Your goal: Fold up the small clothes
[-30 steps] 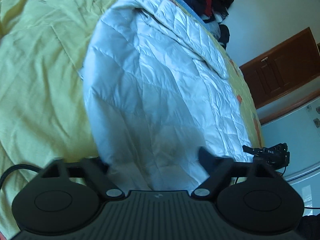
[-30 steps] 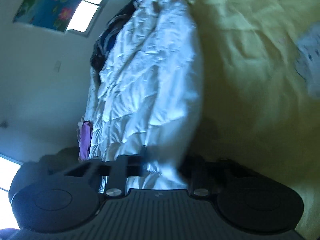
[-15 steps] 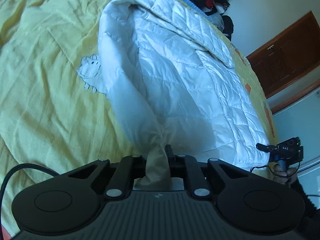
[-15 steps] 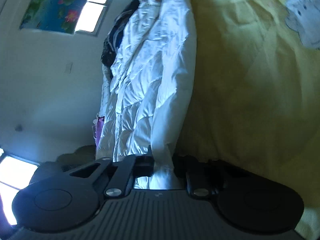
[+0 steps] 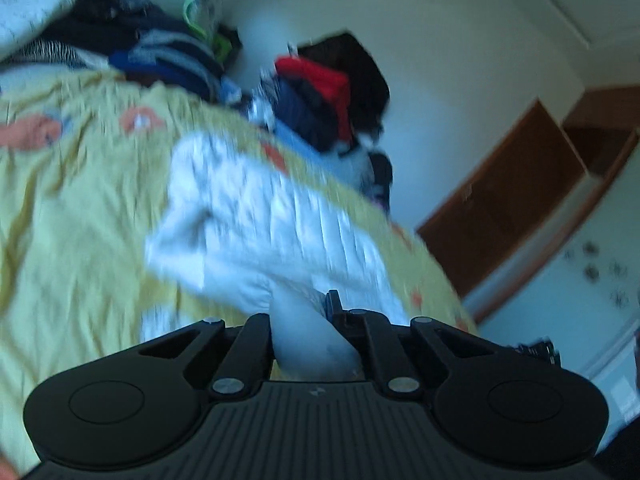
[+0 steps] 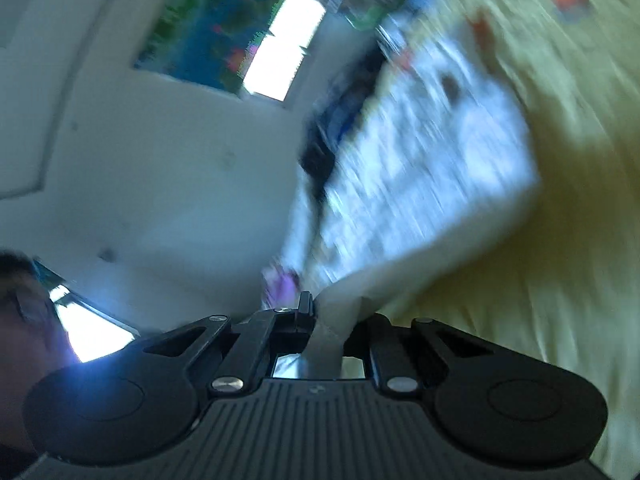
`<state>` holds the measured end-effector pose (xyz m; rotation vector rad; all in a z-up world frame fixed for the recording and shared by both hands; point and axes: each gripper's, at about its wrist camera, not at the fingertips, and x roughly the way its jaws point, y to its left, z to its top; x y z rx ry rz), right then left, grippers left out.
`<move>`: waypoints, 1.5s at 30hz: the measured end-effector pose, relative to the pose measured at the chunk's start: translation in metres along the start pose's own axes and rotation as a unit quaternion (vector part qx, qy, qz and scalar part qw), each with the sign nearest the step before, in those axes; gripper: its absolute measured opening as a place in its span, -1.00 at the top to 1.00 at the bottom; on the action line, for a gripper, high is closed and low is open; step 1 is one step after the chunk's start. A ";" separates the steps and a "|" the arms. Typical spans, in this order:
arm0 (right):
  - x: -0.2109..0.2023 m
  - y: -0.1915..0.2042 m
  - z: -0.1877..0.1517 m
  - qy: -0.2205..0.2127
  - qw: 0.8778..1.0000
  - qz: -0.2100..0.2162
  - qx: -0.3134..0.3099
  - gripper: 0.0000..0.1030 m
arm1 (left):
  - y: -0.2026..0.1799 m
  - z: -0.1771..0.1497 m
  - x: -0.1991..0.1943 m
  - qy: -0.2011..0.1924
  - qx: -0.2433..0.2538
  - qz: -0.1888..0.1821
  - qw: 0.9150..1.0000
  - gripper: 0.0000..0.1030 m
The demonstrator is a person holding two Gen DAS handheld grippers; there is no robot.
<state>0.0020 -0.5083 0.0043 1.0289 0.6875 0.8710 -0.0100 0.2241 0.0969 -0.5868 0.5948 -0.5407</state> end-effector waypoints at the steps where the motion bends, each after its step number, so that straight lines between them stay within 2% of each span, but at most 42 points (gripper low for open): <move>1: 0.004 0.002 0.014 -0.015 1.000 0.009 -0.007 0.75 | 0.003 0.013 0.010 -0.012 -0.001 0.000 1.000 0.85; 4: 0.027 -0.001 0.066 -0.058 0.998 0.021 -0.015 0.75 | 0.011 0.056 0.047 -0.036 -0.013 0.009 0.999 0.85; 8: 0.070 -0.022 0.134 -0.101 0.995 0.007 0.007 0.75 | 0.022 0.114 0.111 -0.053 -0.033 0.051 0.997 0.85; 13: 0.130 -0.070 0.208 -0.136 0.988 -0.042 0.061 0.70 | 0.042 0.164 0.185 -0.042 -0.041 0.108 0.992 0.85; 17: 0.170 -0.118 0.238 -0.139 0.981 -0.083 0.108 0.69 | 0.067 0.173 0.232 -0.017 -0.050 0.151 0.987 0.85; 20: 0.192 -0.150 0.242 -0.128 0.977 -0.100 0.138 0.69 | 0.092 0.168 0.263 0.012 -0.076 0.182 0.980 0.85; 21: 0.198 -0.162 0.243 -0.125 0.975 -0.104 0.151 0.57 | 0.102 0.164 0.272 0.025 -0.088 0.189 0.978 0.84; 23: 0.202 -0.172 0.238 -0.122 0.973 -0.099 0.167 0.54 | 0.120 0.156 0.286 0.047 -0.114 0.191 0.974 0.83; 26: 0.201 -0.180 0.237 -0.116 0.972 -0.064 0.193 0.12 | 0.135 0.151 0.284 0.041 -0.160 0.172 0.971 0.81; 27: 0.196 -0.178 0.237 -0.121 0.971 -0.054 0.198 -0.23 | 0.134 0.153 0.278 0.035 -0.166 0.166 0.971 0.74; 28: 0.189 -0.173 0.237 -0.136 0.970 -0.044 0.197 -0.65 | 0.133 0.154 0.272 0.028 -0.174 0.158 0.972 0.59; 29: 0.180 -0.166 0.237 -0.157 0.968 -0.042 0.190 -0.83 | 0.130 0.156 0.264 0.019 -0.181 0.146 0.972 0.51; 30: 0.171 -0.158 0.236 -0.175 0.968 -0.042 0.178 -0.96 | 0.126 0.159 0.254 0.004 -0.188 0.130 0.973 0.34; 32: 0.156 -0.137 0.236 -0.204 0.970 -0.051 0.124 -0.94 | 0.117 0.165 0.234 -0.023 -0.200 0.093 0.975 -0.42; 33: 0.152 -0.125 0.236 -0.210 0.971 -0.058 0.098 -0.94 | 0.112 0.167 0.222 -0.041 -0.207 0.078 0.974 -1.00; 34: 0.148 -0.112 0.234 -0.215 0.972 -0.066 0.072 -0.95 | 0.104 0.168 0.209 -0.075 -0.211 0.070 0.972 -1.00; 35: 0.149 -0.104 0.234 -0.217 0.972 -0.071 0.055 -0.95 | 0.095 0.170 0.198 -0.100 -0.206 0.065 0.971 -1.00; 37: 0.160 -0.082 0.232 -0.202 0.975 -0.095 0.004 -0.95 | 0.080 0.177 0.190 -0.117 -0.187 0.055 0.974 -1.00; 38: 0.169 -0.072 0.231 -0.192 0.975 -0.110 -0.023 -0.95 | 0.071 0.179 0.191 -0.126 -0.172 0.073 0.974 -1.00; 40: 0.192 -0.053 0.229 -0.170 0.970 -0.151 -0.084 -0.93 | 0.044 0.180 0.209 -0.130 -0.094 0.175 0.971 -1.00; 42: 0.223 -0.039 0.227 -0.145 0.959 -0.195 -0.145 -0.91 | 0.016 0.173 0.244 -0.112 0.003 0.268 0.957 -1.00; 45: 0.268 -0.032 0.222 -0.090 0.940 -0.246 -0.217 -0.83 | -0.015 0.153 0.306 -0.075 0.143 0.350 0.923 -1.00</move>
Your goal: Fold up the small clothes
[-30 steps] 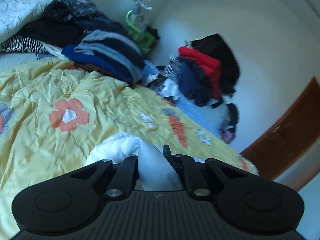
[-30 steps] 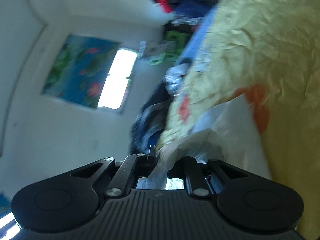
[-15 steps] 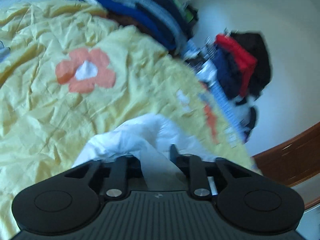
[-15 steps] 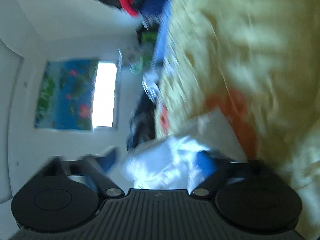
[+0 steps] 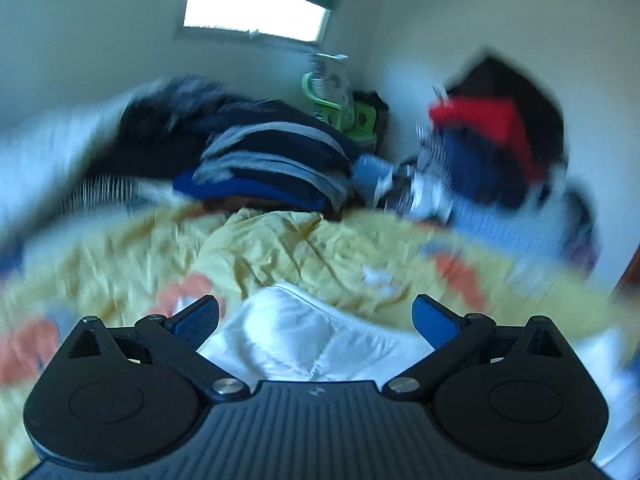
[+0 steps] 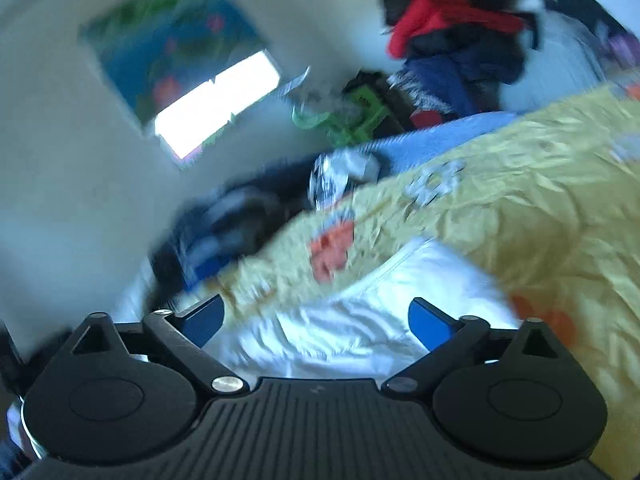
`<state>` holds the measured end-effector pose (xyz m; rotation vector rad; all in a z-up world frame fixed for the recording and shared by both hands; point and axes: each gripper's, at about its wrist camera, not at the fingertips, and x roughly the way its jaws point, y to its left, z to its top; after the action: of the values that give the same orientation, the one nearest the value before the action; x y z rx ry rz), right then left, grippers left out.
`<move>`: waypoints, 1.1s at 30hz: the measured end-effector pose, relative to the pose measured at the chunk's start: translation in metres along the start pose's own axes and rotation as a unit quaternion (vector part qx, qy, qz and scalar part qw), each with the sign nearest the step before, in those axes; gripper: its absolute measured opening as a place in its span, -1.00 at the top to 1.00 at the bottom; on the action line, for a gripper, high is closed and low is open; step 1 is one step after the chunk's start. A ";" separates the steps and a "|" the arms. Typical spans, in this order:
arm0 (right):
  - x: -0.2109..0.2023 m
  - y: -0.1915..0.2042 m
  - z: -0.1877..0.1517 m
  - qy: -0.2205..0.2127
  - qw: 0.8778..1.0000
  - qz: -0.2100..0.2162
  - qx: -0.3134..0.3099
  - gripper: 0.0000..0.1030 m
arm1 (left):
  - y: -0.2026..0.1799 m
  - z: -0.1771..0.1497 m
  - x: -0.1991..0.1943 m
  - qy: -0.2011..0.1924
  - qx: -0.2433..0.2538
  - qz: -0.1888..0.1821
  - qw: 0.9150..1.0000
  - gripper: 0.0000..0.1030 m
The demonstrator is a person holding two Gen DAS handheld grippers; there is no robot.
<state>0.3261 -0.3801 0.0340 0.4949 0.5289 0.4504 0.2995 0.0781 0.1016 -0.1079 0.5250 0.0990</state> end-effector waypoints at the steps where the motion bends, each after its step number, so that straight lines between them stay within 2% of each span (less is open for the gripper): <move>1: 0.016 0.008 -0.002 0.020 0.999 -0.016 -0.025 -0.80 | -0.019 -0.005 0.008 0.002 0.045 0.011 0.999 -1.00; 3: 0.043 0.016 -0.005 0.056 0.995 -0.056 -0.068 -0.82 | -0.052 -0.016 0.026 0.016 0.126 0.022 0.992 -1.00; 6: 0.075 0.014 -0.014 0.112 0.980 -0.122 -0.111 -0.88 | -0.076 -0.032 0.063 0.065 0.194 0.047 0.978 -1.00; 7: 0.080 0.008 -0.016 0.119 0.979 -0.124 -0.109 -0.94 | -0.075 -0.037 0.076 0.084 0.195 0.049 0.976 -1.00; 10: 0.077 -0.007 -0.021 0.109 0.985 -0.106 -0.082 -0.94 | -0.061 -0.039 0.089 0.111 0.151 0.026 0.982 -1.00; 13: 0.079 -0.010 -0.026 0.099 0.985 -0.103 -0.096 -0.94 | -0.048 -0.039 0.103 0.130 0.115 0.008 0.985 -1.00; 15: 0.081 -0.011 -0.028 0.087 0.987 -0.102 -0.092 -0.94 | -0.045 -0.044 0.110 0.125 0.100 0.011 0.987 -1.00; 17: 0.081 -0.007 -0.030 0.080 0.986 -0.112 -0.099 -0.95 | -0.052 -0.051 0.108 0.103 0.111 0.029 0.988 -1.00; 20: 0.077 -0.004 -0.026 0.076 0.984 -0.120 -0.103 -0.86 | -0.061 -0.056 0.082 0.038 0.145 0.082 0.985 -1.00; 21: 0.068 -0.002 -0.024 0.066 0.984 -0.132 -0.097 -0.80 | -0.060 -0.058 0.066 0.006 0.146 0.101 0.984 -1.00; 22: 0.048 0.001 -0.023 0.043 0.987 -0.137 -0.075 -0.84 | -0.055 -0.059 0.044 -0.025 0.136 0.110 0.984 -1.00; 23: 0.030 0.003 -0.022 0.024 0.991 -0.124 -0.053 -0.85 | -0.048 -0.060 0.022 -0.045 0.117 0.108 0.986 -1.00; 24: 0.000 0.004 -0.023 -0.004 0.996 -0.086 -0.023 -0.88 | -0.036 -0.061 -0.003 -0.060 0.087 0.095 0.990 -1.00; 26: -0.054 0.013 -0.029 -0.047 0.998 -0.038 -0.007 -0.99 | -0.010 -0.066 -0.048 -0.073 0.022 0.066 0.995 -1.00; 28: -0.111 0.022 -0.042 -0.085 0.996 -0.011 -0.019 -1.00 | 0.017 -0.078 -0.086 -0.065 -0.047 0.043 0.996 -1.00; 29: -0.133 0.025 -0.048 -0.087 0.996 0.000 -0.020 -1.00 | 0.030 -0.088 -0.102 -0.054 -0.080 0.030 0.995 -1.00; 32: -0.187 0.019 -0.075 -0.053 0.998 0.039 0.014 -1.00 | 0.057 -0.119 -0.132 -0.017 -0.145 0.002 0.989 -1.00; 33: -0.199 0.011 -0.087 -0.029 0.997 0.048 0.049 -1.00 | 0.060 -0.129 -0.138 -0.001 -0.153 0.003 0.988 -1.00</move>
<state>0.1196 -0.4469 0.0468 0.6279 0.4750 0.5015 0.1101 0.1116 0.0559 -0.4057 0.5044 0.1863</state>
